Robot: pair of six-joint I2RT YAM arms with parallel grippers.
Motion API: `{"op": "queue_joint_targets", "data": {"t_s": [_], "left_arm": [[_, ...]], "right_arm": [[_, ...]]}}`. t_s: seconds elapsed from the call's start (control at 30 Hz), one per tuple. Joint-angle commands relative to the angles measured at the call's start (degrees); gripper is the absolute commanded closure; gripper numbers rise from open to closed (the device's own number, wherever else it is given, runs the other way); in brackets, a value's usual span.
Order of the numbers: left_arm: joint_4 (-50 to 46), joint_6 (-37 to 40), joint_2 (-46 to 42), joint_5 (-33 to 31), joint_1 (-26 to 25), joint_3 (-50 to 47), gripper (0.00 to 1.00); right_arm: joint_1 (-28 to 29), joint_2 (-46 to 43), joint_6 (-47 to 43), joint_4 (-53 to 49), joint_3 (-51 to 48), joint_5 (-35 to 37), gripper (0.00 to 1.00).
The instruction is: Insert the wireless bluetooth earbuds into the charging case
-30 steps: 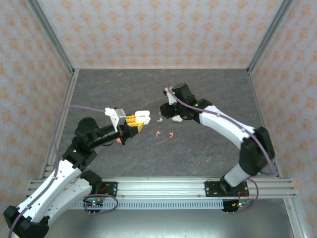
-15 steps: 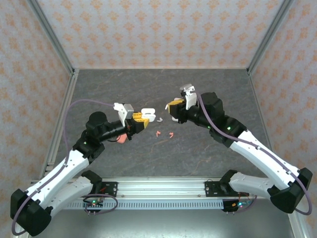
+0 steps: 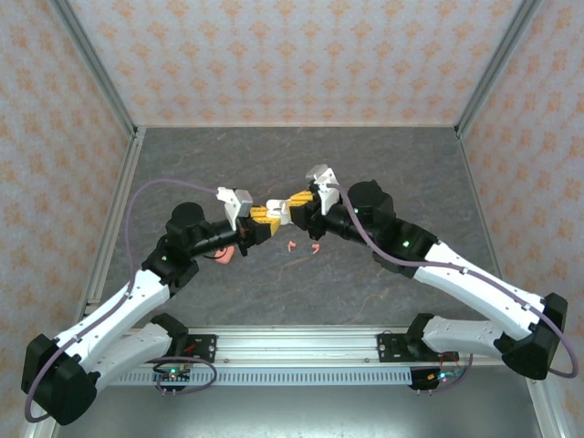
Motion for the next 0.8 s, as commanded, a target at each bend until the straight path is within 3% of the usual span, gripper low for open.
{"op": "queue_joint_targets", "data": {"t_s": [0.0,0.77], "left_arm": [[3.32,-0.15,-0.15,1.32,-0.71,0.85,1.0],[3.17,-0.03,-0.66,1.32,-1.04,0.92,1.0]], "right_arm": [[0.61,1.53,-1.3,3.01,0.38,1.5,0.81],[0.79,5.57,-0.34,2.96,0.85,-0.61,0.81]]}}
